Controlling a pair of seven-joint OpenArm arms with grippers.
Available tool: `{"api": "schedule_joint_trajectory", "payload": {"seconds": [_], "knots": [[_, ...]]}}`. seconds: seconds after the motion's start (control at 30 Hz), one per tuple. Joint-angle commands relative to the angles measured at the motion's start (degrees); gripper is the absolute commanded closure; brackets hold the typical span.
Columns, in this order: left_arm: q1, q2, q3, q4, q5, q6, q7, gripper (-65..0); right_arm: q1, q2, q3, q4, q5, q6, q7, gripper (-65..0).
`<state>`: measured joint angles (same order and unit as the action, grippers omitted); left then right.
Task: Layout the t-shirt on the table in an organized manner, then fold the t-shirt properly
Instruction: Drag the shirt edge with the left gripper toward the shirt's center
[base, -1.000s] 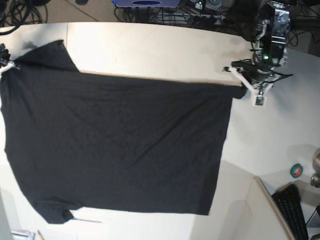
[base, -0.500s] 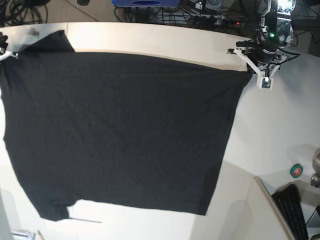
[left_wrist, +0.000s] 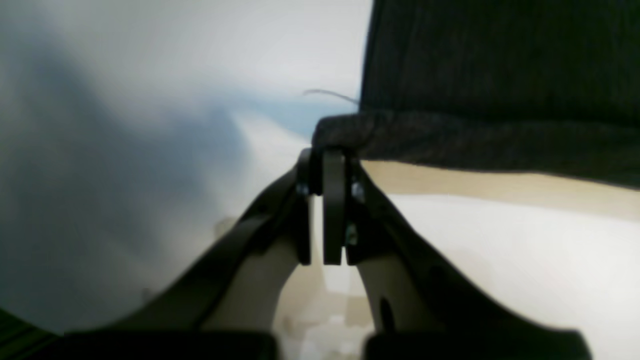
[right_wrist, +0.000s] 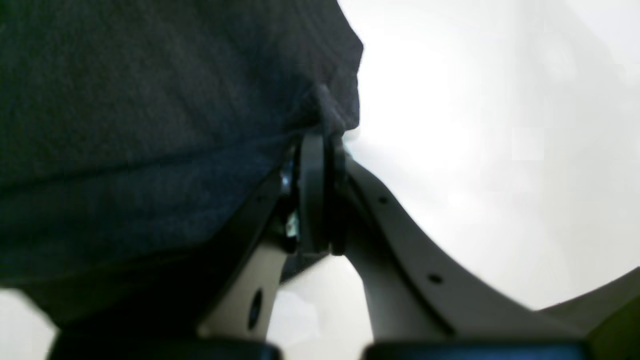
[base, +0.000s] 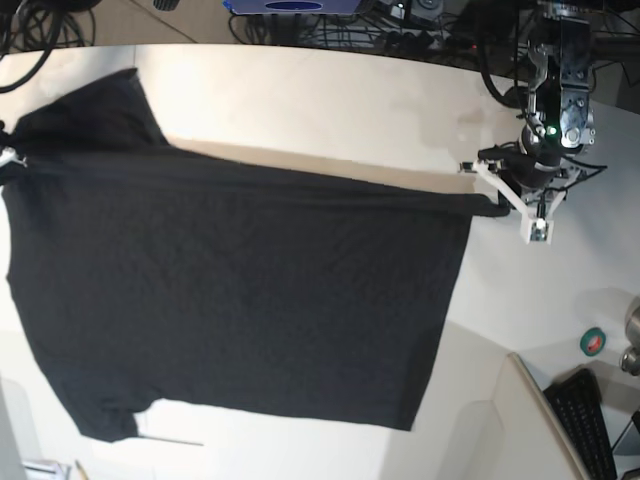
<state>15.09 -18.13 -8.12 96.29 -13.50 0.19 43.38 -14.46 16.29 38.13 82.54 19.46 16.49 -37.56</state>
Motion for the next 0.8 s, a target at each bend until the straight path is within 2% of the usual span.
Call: {"api": "schedule_joint_trajectory", "payload": {"seconds": [0.0,0.1,0.23,0.33,0.53,0.77], "knots": [[-1.4,-0.6,-0.2,0.0,0.6,0.5,-0.7,0.0,1.7,1.6,0.4,0.1,0.0,-0.3,1.6,0.0],[-4.4,-0.6,-0.2,-3.1,0.6,0.4,-0.7,0.0,4.5,1.7,0.4,-2.0,-1.3,-0.3,1.6,0.0],[-7.1,-0.6,-0.2,-6.3,0.6,0.4,-0.7,0.0,9.8,1.3,0.4,-5.3,-9.7,-0.3,1.6,0.0],[-9.0,-0.6,-0.2,-8.5,0.6,0.4,-0.7,0.0,13.2,1.3,0.4,-8.5,-13.1,-0.2,1.7,0.0],[-12.4,-0.6,-0.2,-10.9,0.6,0.4,-0.7,0.0,17.7,1.3,0.4,-11.6,-13.5,-0.2,1.8,0.0],[-16.6,-0.6,-0.1,-14.8,0.6,0.4,-0.7,0.0,22.5,1.6,-4.2,-16.9,-13.5,-0.2,2.0,0.0]]}}
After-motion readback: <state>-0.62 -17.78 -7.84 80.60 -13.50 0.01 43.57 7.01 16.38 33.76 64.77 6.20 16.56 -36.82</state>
